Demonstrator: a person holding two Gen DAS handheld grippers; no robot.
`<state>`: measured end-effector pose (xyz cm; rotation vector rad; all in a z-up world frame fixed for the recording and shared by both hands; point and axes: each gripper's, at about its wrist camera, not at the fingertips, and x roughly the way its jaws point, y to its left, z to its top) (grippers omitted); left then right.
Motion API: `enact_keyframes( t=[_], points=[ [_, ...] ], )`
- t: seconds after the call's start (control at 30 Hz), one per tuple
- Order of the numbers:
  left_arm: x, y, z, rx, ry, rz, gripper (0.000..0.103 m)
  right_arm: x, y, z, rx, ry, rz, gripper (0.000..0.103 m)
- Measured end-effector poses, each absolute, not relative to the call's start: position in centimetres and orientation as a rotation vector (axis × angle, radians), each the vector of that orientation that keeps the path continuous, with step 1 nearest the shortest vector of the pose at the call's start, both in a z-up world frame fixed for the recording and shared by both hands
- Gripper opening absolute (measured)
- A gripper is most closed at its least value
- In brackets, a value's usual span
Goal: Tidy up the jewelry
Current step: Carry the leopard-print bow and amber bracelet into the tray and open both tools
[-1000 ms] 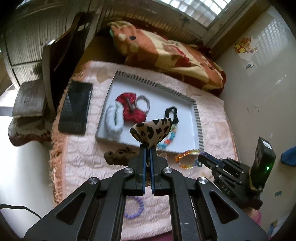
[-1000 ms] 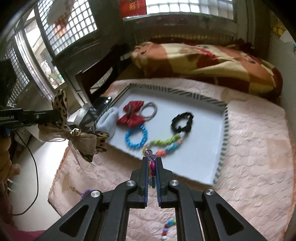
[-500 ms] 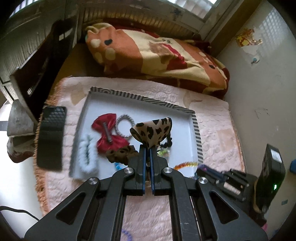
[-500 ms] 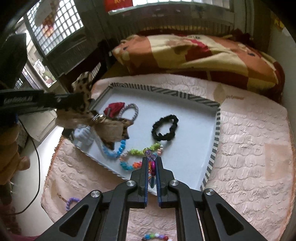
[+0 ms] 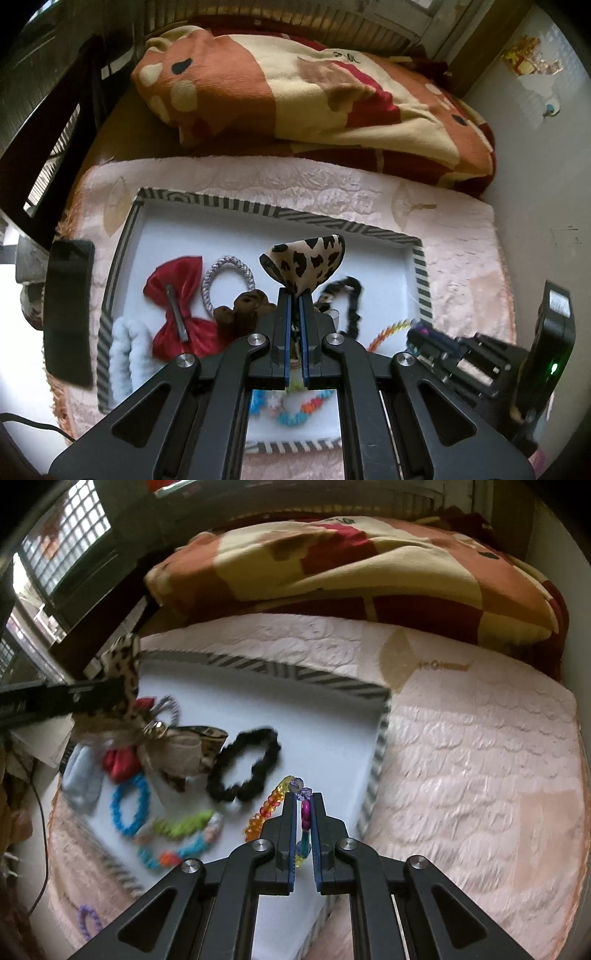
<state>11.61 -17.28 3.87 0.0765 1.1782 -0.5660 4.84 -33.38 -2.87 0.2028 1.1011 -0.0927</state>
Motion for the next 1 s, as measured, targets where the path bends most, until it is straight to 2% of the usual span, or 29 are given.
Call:
enact_keyframes(
  t=[0.73, 0.93, 1.0],
  points=[
    [15.7, -20.0, -1.0, 0.118, 1.244, -0.454, 0.002, 9.0, -35.7, -5.3, 0.176, 1.139, -0.111, 0.006],
    [15.7, -20.2, -1.6, 0.115, 1.249, -0.44, 0.005, 8.3, -35.4, -4.4, 0.2, 1.123, -0.109, 0.015],
    [15.7, -20.2, -1.6, 0.117, 1.252, -0.438, 0.015, 7.8, -35.1, -3.9, 0.194, 1.106, -0.113, 0.024]
  ],
)
